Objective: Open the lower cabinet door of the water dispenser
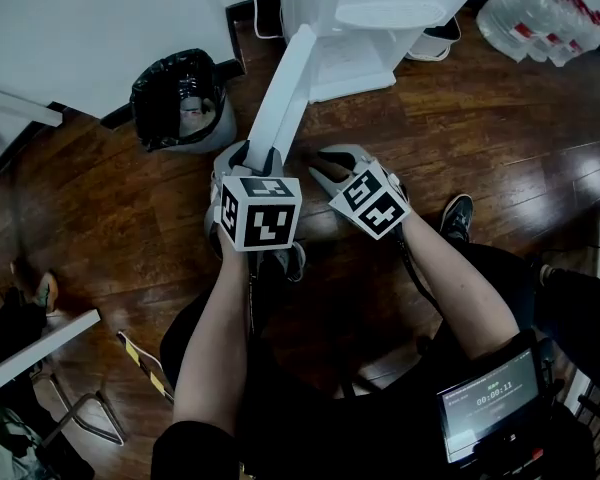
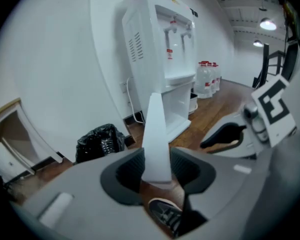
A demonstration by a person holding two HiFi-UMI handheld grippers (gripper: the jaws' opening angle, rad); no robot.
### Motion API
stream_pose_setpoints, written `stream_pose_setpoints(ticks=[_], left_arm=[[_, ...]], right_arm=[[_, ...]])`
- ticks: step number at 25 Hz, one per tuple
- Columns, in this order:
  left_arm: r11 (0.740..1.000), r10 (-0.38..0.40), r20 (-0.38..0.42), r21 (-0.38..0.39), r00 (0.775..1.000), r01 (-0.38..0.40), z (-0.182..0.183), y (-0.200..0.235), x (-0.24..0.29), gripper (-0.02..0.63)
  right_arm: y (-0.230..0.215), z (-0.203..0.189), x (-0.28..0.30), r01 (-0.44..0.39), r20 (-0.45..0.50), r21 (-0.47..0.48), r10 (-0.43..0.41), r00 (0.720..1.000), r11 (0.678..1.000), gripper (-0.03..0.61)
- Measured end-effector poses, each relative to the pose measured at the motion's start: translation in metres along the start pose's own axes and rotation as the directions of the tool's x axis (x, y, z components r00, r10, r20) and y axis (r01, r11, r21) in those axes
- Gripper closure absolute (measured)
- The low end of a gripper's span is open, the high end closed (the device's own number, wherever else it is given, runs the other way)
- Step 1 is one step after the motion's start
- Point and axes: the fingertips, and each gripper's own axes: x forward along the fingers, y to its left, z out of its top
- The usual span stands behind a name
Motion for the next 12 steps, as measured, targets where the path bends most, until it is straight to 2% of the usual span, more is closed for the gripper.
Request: stream_pose_setpoints(ticks=[4,10,12], left_arm=[[0.996,0.083,-0.006,0.013,0.997,-0.083,-0.002,0.020,0.008,0.427],[0.994,0.088,-0.023,-0.056,0.996,-0.089,0.000,0.037,0.011,0.413],[0.992,0.099,-0.026,-0.076,0.995,-0.101,0.002,0.044,0.012,0.413]], right_arm=[[-0.017,0.034,-0.033,0.050,0.082,-0.006,-0.050,0.995,0.999,0.483],[-0.048,0.069,-0.098,0.111,0.205,0.026,-0.114,0.972,0.993,0.491],[-0.061,0.079,-0.112,0.125,0.247,0.084,-0.143,0.958,0.989,0.495]])
